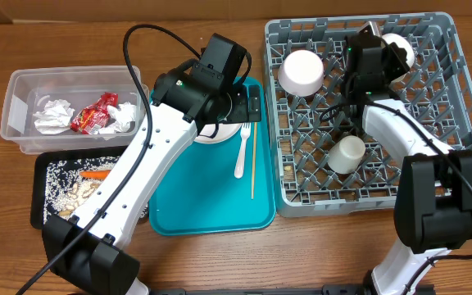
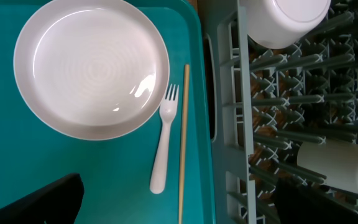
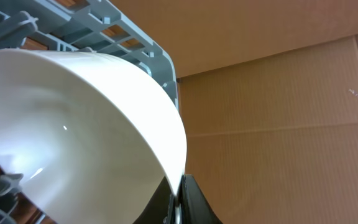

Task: Sort waste into correct bins and load items into the dishwasher
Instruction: 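Lower the white bowl into the rack slots and open the right gripper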

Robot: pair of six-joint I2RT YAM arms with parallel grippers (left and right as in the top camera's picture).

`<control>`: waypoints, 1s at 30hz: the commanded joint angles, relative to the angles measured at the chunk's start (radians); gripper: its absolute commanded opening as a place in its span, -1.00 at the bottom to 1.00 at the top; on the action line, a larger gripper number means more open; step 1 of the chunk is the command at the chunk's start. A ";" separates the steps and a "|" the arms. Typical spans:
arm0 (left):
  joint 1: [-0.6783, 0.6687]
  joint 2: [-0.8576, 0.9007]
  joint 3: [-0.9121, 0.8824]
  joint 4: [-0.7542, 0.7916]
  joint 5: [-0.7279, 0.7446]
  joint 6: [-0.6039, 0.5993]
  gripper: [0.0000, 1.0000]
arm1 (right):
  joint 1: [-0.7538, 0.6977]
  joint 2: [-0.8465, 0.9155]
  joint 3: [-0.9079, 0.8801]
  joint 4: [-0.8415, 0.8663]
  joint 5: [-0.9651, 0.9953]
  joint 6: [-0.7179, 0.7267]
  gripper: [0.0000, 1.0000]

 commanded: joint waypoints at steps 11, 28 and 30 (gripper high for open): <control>-0.002 -0.011 0.023 0.000 -0.010 0.019 1.00 | 0.053 0.014 -0.012 -0.181 -0.013 0.145 -0.53; -0.002 -0.011 0.023 0.000 -0.010 0.019 1.00 | 0.124 -0.004 -0.012 -0.224 -0.047 0.242 0.59; -0.002 -0.011 0.023 0.000 -0.010 0.019 0.99 | 0.143 -0.013 -0.012 -0.236 -0.085 0.242 0.64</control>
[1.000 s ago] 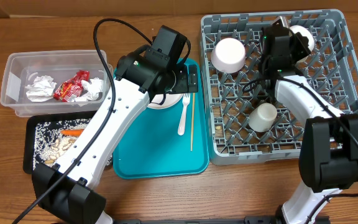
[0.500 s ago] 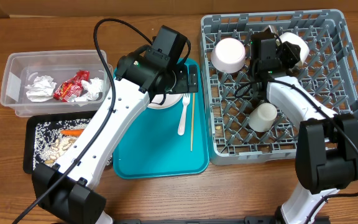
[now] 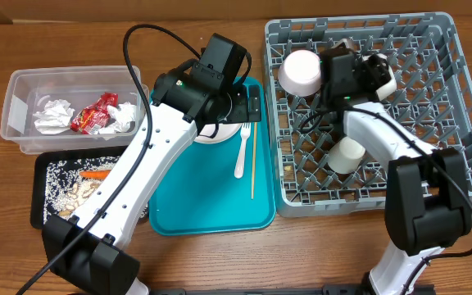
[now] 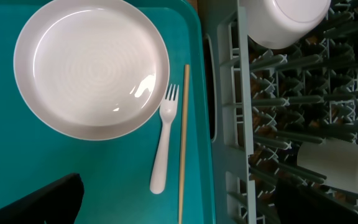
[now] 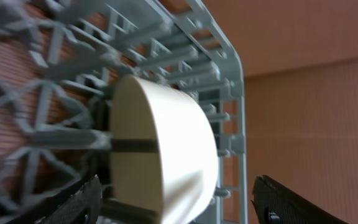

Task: Sort waste into correct bins and load items into the dishwasher
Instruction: 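Lower the white bowl into the rack slots and open the right gripper, then raise the right gripper and move it right, away from the bowl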

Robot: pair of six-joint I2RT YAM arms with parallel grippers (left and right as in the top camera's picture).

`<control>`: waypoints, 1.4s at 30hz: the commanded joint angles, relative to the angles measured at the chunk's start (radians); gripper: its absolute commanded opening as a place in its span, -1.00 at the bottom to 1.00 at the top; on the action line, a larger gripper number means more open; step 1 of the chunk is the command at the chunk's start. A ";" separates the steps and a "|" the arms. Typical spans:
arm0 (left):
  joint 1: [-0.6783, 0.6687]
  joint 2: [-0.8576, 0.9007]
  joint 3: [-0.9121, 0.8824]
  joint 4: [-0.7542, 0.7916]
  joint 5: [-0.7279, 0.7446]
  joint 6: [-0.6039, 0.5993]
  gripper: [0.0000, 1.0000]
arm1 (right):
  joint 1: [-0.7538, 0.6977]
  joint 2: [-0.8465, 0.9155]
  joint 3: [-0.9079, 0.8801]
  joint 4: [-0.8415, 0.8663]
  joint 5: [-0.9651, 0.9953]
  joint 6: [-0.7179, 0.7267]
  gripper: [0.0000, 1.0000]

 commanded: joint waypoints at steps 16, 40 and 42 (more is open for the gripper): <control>-0.002 -0.011 0.023 0.000 -0.010 0.019 1.00 | -0.042 -0.269 -0.002 -0.103 -0.388 0.357 0.82; -0.002 -0.011 0.023 0.000 -0.010 0.019 1.00 | -0.514 -0.222 -0.002 -0.154 -1.136 0.774 -0.92; -0.002 -0.011 0.023 0.000 -0.010 0.019 1.00 | -0.510 -0.192 -0.002 -0.154 -1.136 0.774 -0.92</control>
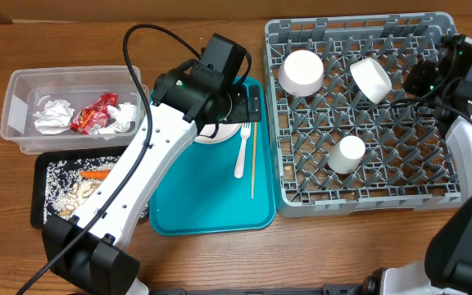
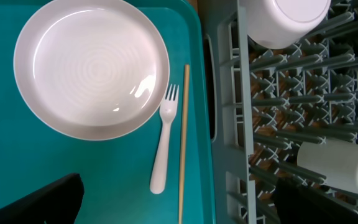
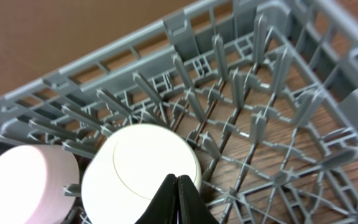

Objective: Sort waste into correct bins and load items into the dishwasher

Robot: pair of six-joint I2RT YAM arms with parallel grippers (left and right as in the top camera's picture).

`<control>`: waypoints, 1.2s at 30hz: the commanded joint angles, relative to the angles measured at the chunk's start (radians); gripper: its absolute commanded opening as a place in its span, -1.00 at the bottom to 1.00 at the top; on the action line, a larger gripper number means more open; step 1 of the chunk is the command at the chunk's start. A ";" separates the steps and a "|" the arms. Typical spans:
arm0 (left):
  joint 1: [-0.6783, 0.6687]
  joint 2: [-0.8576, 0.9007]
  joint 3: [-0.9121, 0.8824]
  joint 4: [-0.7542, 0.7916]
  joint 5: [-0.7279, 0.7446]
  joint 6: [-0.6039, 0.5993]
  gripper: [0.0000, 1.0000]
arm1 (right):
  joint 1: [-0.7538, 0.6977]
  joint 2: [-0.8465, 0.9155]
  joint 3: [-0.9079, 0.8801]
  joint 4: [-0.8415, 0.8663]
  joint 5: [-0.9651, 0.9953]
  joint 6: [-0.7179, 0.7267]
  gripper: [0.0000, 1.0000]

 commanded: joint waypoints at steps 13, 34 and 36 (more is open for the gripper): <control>-0.002 -0.011 0.023 0.001 -0.010 0.019 1.00 | 0.019 0.132 0.002 0.023 -0.129 0.018 -0.92; -0.002 -0.011 0.023 0.001 -0.010 0.019 1.00 | 0.099 0.132 0.001 -0.002 -0.135 0.022 -0.92; -0.002 -0.011 0.023 0.001 -0.010 0.019 1.00 | 0.116 0.132 0.001 -0.011 -0.132 0.022 -0.92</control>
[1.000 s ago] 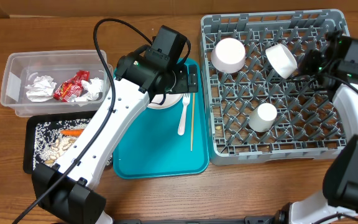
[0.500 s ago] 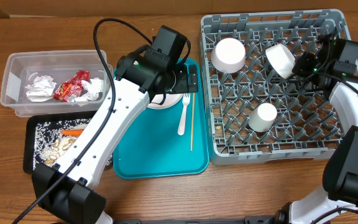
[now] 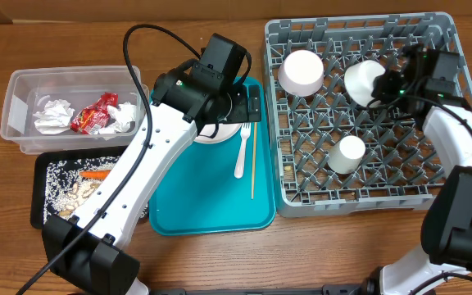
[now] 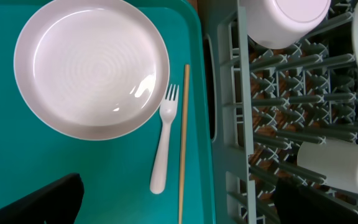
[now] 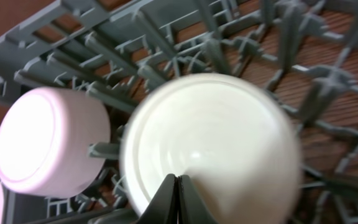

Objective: Sort waste into correct bins and load items into the dishwasher

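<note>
A white bowl (image 3: 362, 82) leans upside down on the tines of the grey dishwasher rack (image 3: 445, 193). My right gripper (image 3: 392, 83) is shut and empty, its tips against the bowl's (image 5: 216, 143) underside. A pinkish bowl (image 3: 300, 72) and a white cup (image 3: 349, 153) also sit in the rack. A white plate (image 4: 92, 68), a white fork (image 4: 163, 140) and a wooden chopstick (image 4: 183, 143) lie on the teal tray (image 4: 55, 180). Above the tray hangs my left gripper (image 4: 173, 205), open and holding nothing.
A clear bin (image 3: 16, 98) with crumpled paper and a red wrapper stands at the left. In front of it is a black tray (image 3: 41, 176) of food scraps. The rack's wall (image 4: 244, 124) rises right beside the tray edge.
My right gripper, then shut at the rack's far right edge, has moved left and now touches the white bowl's underside. The bowl sits slightly further left. The left arm has not moved.
First my right gripper was shut on the white bowl's rim over the back of the rack. Then it stood open beside the bowl near the pinkish one. Later the bowl leaned on the tines with the gripper shut at the right edge; now it touches the bowl.
</note>
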Robot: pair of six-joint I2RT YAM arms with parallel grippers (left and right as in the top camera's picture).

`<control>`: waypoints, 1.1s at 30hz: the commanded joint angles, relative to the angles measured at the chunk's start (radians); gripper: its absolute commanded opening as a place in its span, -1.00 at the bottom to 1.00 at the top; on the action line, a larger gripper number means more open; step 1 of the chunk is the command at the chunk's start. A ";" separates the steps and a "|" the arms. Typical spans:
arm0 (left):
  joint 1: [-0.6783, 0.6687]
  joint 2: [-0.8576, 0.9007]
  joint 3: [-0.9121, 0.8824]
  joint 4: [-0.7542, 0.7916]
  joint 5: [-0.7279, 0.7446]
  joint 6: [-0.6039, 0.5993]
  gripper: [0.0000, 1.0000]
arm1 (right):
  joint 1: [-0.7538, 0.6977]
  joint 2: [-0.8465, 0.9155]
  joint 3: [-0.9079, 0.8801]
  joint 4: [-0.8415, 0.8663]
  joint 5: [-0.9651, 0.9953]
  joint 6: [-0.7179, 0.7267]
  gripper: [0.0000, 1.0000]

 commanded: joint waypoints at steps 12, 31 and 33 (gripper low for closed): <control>-0.002 -0.011 0.023 0.000 -0.010 0.019 1.00 | 0.050 -0.008 0.007 -0.002 -0.055 0.010 -0.92; -0.002 -0.011 0.023 0.000 -0.010 0.019 1.00 | 0.050 -0.235 0.159 -0.478 -0.463 0.129 -0.70; -0.002 -0.011 0.023 0.000 -0.010 0.019 1.00 | 0.050 -0.234 0.158 -0.587 -0.486 0.129 -0.25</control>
